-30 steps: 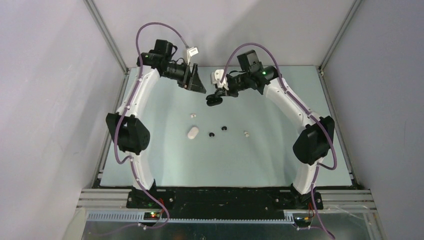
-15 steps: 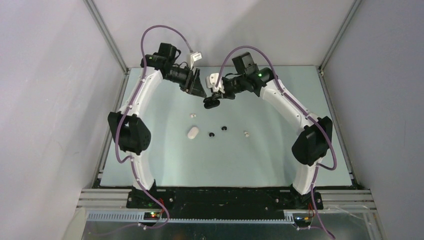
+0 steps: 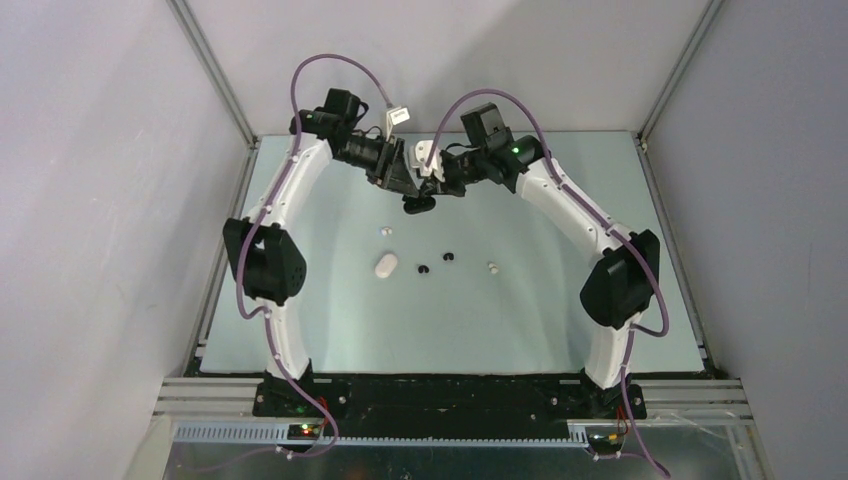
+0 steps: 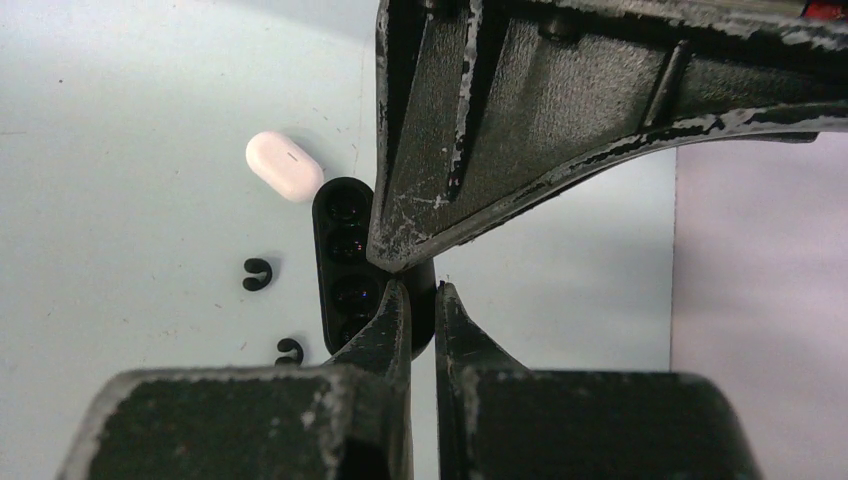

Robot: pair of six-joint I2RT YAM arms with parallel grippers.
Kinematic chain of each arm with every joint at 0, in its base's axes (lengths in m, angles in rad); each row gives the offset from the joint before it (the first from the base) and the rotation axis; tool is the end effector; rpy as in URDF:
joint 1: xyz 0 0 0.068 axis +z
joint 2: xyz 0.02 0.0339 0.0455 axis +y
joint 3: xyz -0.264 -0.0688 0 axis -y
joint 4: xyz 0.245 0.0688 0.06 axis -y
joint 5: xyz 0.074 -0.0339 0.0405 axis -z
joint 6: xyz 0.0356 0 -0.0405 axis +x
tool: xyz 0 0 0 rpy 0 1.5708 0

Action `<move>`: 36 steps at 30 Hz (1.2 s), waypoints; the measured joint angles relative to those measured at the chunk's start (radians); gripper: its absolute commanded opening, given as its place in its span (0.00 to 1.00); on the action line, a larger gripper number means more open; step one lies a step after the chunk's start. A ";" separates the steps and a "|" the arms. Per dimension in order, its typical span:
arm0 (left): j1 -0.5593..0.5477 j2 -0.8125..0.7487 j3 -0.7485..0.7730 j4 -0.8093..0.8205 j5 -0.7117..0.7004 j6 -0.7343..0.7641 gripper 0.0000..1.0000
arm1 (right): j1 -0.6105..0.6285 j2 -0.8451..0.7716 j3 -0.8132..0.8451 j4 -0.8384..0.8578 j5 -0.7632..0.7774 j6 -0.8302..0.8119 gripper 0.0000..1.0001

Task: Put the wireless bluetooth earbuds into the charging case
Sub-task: Open the charging case.

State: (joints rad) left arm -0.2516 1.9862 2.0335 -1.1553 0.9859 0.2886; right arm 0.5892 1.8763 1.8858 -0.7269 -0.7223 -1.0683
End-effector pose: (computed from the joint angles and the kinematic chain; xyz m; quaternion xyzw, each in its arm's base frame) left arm 0.3899 -0.1309 0.3428 0.3334 0.7974 -0.4568 0.2105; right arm 0.3359 0.2528 0.3614 -0.7265 0.4677 0.2206 0.4524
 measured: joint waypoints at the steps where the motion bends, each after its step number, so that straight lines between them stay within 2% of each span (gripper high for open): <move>1: 0.000 0.002 0.001 0.000 0.004 0.000 0.50 | 0.000 0.003 0.003 0.004 0.000 0.006 0.00; 10: 0.000 0.013 0.005 -0.001 0.034 0.000 0.37 | 0.000 0.019 0.011 0.020 0.002 0.030 0.00; 12: 0.000 0.013 0.006 -0.002 0.039 0.000 0.37 | 0.000 0.019 0.011 0.021 0.002 0.032 0.00; 15: 0.000 0.014 0.011 -0.003 0.040 -0.001 0.44 | 0.000 0.024 0.018 0.024 0.002 0.043 0.00; 17: 0.000 0.015 0.013 -0.003 0.039 -0.001 0.45 | 0.000 0.026 0.021 0.033 0.002 0.051 0.00; 23: 0.000 0.023 0.013 -0.006 0.040 -0.001 0.37 | 0.000 0.026 0.022 0.054 0.004 0.070 0.00; 26: 0.000 0.023 0.013 -0.007 0.044 -0.001 0.37 | 0.000 0.027 0.022 0.053 0.007 0.072 0.00; 36: 0.001 0.025 0.021 -0.007 0.039 -0.010 0.55 | 0.000 0.027 0.022 0.051 0.007 0.059 0.00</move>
State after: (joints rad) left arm -0.2504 2.0113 2.0541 -1.1625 1.0252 0.2790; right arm 0.5892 1.9030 1.9079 -0.6758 -0.7151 -1.0096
